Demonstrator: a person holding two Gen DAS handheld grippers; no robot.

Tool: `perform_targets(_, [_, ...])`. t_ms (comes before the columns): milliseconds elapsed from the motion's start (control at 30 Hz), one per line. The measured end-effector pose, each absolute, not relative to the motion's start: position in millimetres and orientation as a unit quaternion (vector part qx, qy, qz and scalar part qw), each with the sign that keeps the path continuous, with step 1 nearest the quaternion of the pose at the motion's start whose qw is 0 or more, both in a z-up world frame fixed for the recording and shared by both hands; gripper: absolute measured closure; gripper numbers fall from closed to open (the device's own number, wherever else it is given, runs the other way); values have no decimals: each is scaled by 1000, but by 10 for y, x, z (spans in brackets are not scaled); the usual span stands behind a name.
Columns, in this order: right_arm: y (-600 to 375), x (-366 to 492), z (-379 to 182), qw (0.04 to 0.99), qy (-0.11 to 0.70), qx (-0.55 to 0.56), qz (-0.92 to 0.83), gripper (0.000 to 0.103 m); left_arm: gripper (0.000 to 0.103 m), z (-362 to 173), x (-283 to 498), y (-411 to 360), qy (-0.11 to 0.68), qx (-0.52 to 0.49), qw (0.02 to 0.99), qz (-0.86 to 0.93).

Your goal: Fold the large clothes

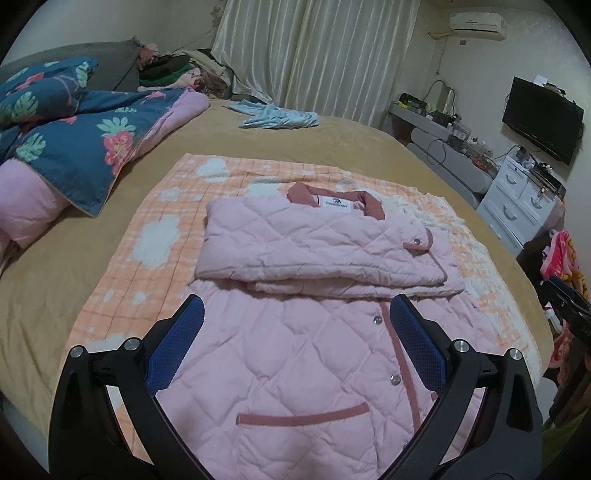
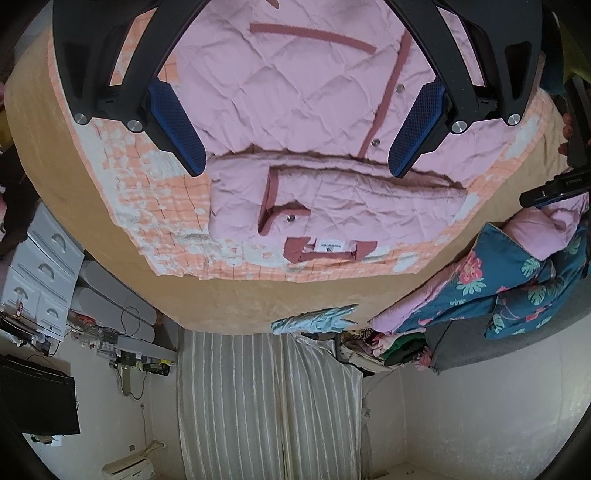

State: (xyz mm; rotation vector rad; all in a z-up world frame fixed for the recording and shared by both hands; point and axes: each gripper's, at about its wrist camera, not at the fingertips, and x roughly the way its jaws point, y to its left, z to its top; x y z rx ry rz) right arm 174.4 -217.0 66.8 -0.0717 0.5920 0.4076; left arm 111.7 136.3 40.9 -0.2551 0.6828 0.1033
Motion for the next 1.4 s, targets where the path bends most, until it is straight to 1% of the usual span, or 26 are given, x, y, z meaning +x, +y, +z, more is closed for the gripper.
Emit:
perform_targets(300, [-2357, 1574, 341, 931, 312, -47, 185, 4, 8, 171, 909, 1345, 341, -110, 931, 62])
perform_targets(567, [-2507, 1438, 86, 930, 321, -59, 171, 4, 8, -61, 796, 1356, 361, -97, 925, 69])
perform_targets(767, [-2654, 1401, -105, 924, 343, -56, 161, 4, 8, -253, 678, 1428, 375, -95, 919, 77])
perform_targets(1100, [-2921, 1338, -373, 914, 377, -57, 140, 4, 8, -641, 443, 1580, 411, -102, 902, 87])
perform_targets(1400, [-3143, 1241, -492, 909, 391, -55, 133, 4, 8, -806, 251, 1722, 429, -124, 890, 91])
